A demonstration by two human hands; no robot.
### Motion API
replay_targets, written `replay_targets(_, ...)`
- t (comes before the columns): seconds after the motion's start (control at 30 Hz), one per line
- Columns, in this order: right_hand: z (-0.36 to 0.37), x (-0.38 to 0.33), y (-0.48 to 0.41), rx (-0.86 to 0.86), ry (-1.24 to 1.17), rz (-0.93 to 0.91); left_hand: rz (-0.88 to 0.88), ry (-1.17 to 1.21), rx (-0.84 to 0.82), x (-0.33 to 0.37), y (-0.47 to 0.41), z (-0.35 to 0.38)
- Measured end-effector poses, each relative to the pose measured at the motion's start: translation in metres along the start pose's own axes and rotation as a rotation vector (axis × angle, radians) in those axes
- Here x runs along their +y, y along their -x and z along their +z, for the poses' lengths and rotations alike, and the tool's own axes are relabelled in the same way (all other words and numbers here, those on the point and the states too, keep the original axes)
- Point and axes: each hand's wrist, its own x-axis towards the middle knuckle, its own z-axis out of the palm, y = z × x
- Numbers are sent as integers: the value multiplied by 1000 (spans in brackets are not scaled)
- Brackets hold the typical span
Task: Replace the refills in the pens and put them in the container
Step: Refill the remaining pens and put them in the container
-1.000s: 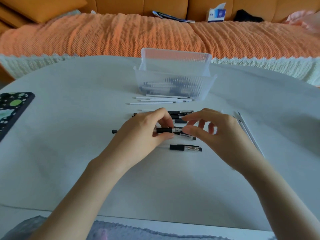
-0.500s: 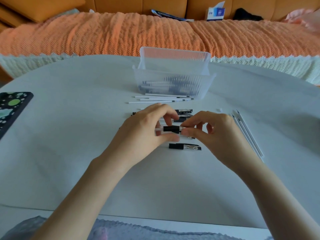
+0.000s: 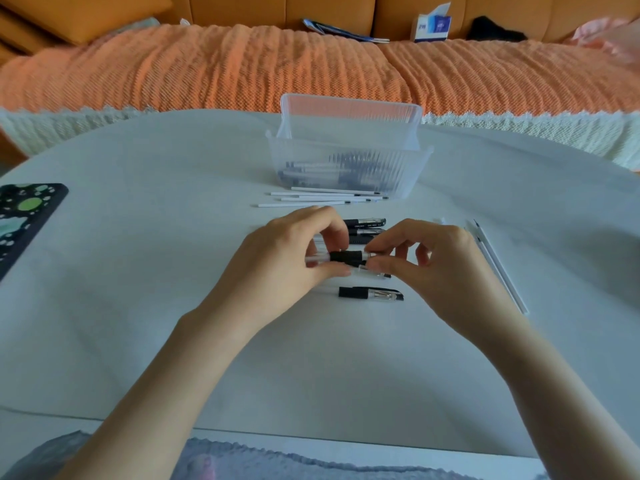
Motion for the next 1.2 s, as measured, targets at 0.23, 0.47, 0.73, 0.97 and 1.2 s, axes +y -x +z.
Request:
replay_targets(0.23, -1, 0, 0, 38, 14, -9, -2, 63, -10, -1, 1, 0)
replay_targets(0.47, -4, 0, -1, 56, 55, -6, -26, 17, 12, -4, 1, -1)
replay_targets(0.73, 0, 4, 1, -77, 246, -24, 1, 16, 52, -10, 1, -2)
replay_targets(0.97, 4, 5, 0, -89, 280, -47, 4, 40, 57, -10, 1, -1)
replay_targets(1.2, 3, -3, -1, 37, -86, 69, -6, 107, 54, -7, 0, 0)
